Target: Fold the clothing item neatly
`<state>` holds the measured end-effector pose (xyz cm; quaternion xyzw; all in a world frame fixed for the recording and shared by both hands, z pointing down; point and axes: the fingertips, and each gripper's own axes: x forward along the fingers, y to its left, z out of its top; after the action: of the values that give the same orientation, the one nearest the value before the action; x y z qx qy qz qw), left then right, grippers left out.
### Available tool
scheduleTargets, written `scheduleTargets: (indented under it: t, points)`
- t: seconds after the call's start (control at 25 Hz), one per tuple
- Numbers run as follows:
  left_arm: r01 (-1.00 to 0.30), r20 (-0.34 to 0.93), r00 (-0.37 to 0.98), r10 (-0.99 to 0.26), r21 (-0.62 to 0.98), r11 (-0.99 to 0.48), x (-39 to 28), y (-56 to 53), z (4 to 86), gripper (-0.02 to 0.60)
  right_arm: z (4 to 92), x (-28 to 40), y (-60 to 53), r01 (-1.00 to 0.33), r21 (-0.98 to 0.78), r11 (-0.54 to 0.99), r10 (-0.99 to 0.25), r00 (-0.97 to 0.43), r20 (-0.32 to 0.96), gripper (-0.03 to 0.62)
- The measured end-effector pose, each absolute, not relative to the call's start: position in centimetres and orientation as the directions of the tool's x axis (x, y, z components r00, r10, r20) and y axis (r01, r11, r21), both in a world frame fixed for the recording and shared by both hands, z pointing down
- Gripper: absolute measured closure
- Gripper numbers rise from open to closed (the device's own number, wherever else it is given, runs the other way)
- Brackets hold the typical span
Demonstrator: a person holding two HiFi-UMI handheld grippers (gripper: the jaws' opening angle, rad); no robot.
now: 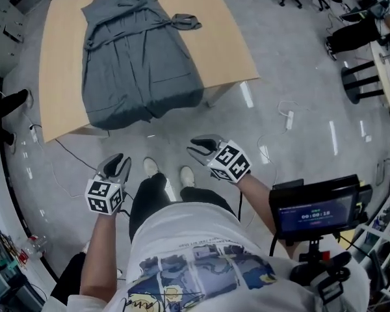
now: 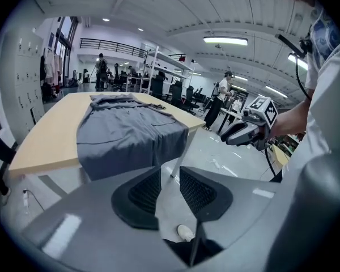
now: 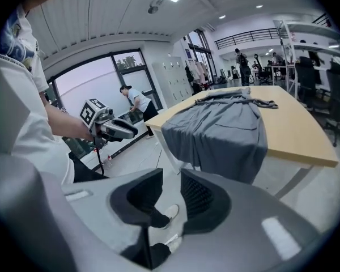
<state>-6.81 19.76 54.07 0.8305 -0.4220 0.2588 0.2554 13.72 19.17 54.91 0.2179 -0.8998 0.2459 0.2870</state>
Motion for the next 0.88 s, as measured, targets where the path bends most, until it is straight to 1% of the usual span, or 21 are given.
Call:
scheduleTargets:
  t: [0.12, 0.24, 0.32, 0.4, 0.56, 0.72, 0.88]
  points:
    - [-0.852, 0.671, 0.484, -0.561, 0.216, -0.477, -6.6, 21.3, 55.6, 0.472, 57.2, 15.1, 20.2, -0.525, -0.332, 0.784, -0.219, -0.734, 0.643, 0.505]
    - [-0.871, 0.710, 0.457, -0.536, 0.235, -0.431, -7.8, 22.2, 58.0, 0.472, 59.7, 16.3, 20.1, -0.539, -0.360, 0.762, -0.210, -0.731, 0.650, 0.462]
    - [-0.887, 0.749, 0.426, -0.508, 0.234, -0.398, -9.4, 22.4, 60.0, 0.471, 61.4, 16.9, 19.2, -0.557, -0.390, 0.733, -0.216, -0.735, 0.643, 0.447]
    - [-0.898, 0.777, 0.400, -0.485, 0.227, -0.376, -11.0, 21.7, 62.0, 0.452, 63.1, 17.9, 17.6, -0.588, -0.394, 0.707, -0.233, -0.719, 0.655, 0.422]
    - [-0.917, 0.796, 0.372, -0.477, 0.235, -0.323, -14.6, 18.6, 65.8, 0.394, 66.9, 19.9, 13.3, -0.656, -0.373, 0.656, -0.264, -0.663, 0.701, 0.378]
    - [-0.935, 0.809, 0.340, -0.480, 0.235, -0.265, -18.5, 15.3, 68.7, 0.357, 70.0, 20.7, 9.1, -0.703, -0.345, 0.622, -0.290, -0.616, 0.732, 0.343]
    - [-0.936, 0.794, 0.341, -0.504, 0.237, -0.260, -20.1, 12.3, 69.9, 0.334, 71.7, 21.1, 6.2, -0.713, -0.303, 0.632, -0.291, -0.581, 0.760, 0.320]
